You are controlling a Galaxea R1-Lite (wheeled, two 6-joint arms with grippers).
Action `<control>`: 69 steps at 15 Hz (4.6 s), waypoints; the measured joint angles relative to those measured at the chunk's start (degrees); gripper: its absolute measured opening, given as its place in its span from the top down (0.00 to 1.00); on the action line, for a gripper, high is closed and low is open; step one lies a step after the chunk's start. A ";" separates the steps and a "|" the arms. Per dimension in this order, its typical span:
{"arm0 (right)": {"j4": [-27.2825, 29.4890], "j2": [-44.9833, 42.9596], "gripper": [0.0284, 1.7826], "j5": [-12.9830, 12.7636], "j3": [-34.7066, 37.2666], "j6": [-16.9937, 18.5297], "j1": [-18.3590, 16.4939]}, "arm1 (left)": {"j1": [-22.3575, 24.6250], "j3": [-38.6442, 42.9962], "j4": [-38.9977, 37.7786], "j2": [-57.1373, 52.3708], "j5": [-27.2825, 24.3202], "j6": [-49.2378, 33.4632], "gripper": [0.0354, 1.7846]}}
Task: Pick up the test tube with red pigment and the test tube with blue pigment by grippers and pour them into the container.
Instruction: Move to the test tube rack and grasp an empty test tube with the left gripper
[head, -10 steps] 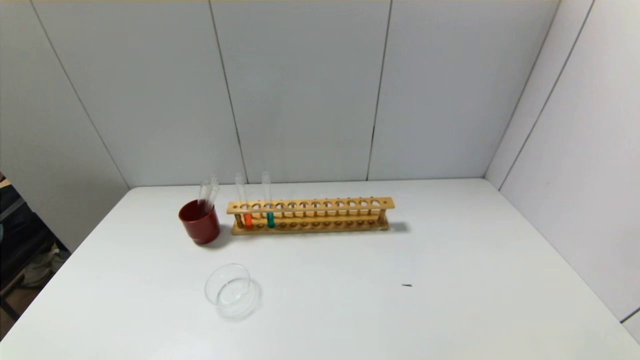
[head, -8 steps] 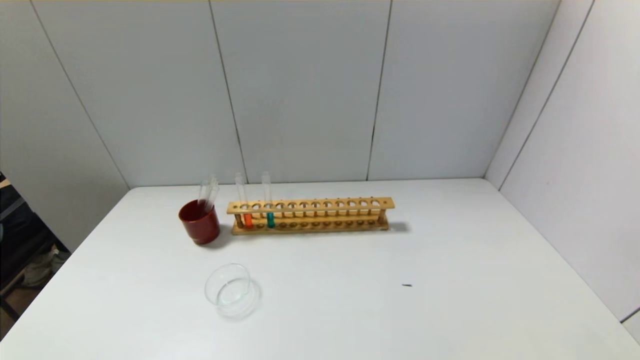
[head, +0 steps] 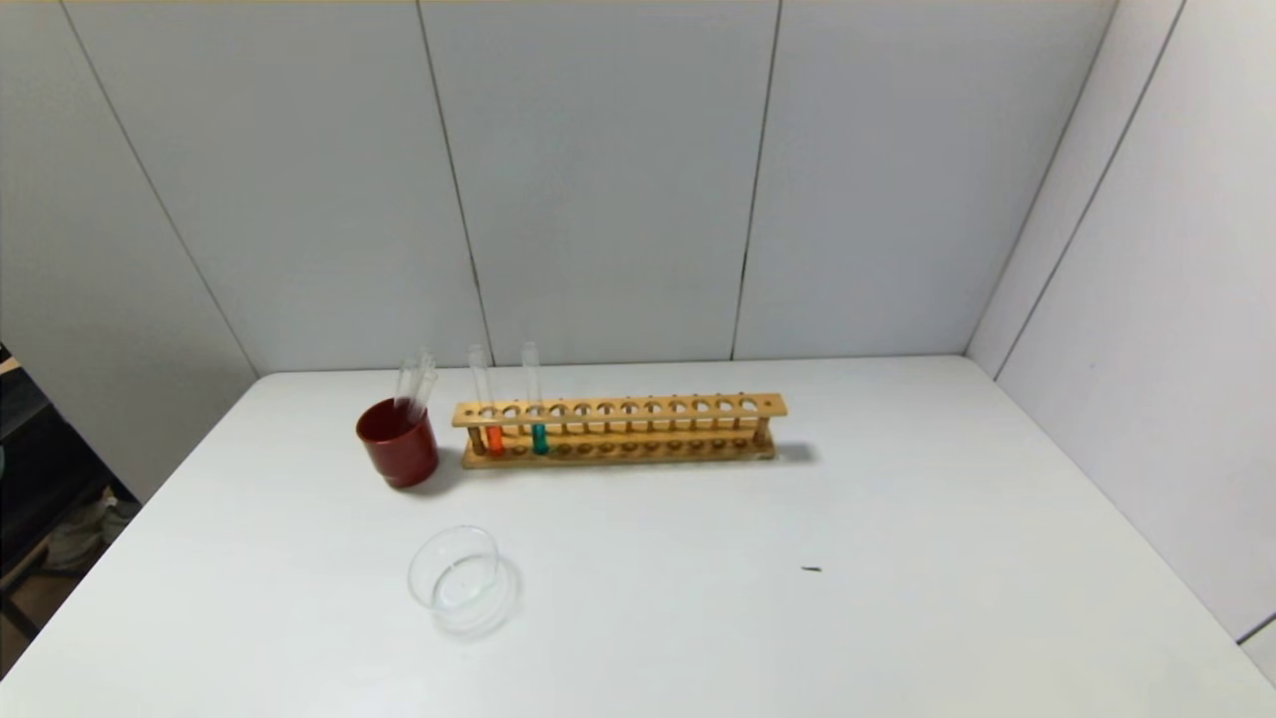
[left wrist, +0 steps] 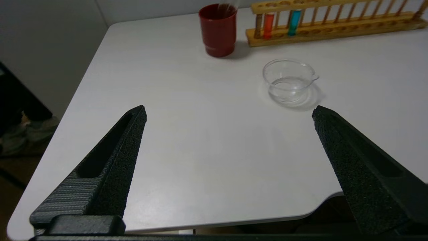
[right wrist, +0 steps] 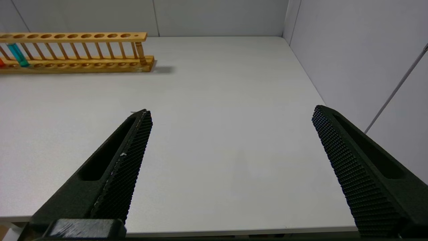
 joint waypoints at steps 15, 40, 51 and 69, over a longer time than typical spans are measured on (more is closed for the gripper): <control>0.00 0.00 0.02 0.00 0.00 0.02 0.00 | -0.83 -27.72 -18.13 55.05 -17.48 -1.95 0.02; 0.00 0.00 0.02 -0.02 0.00 0.00 0.00 | -9.29 -43.74 -46.91 110.09 -12.98 -4.14 0.02; 0.00 0.00 0.02 -0.02 0.00 0.00 0.00 | -9.76 -52.22 -46.96 116.88 -9.51 -4.28 0.02; 0.00 0.00 0.02 0.00 0.00 -0.02 0.00 | -10.56 -57.66 -46.96 121.98 -9.26 -4.36 0.56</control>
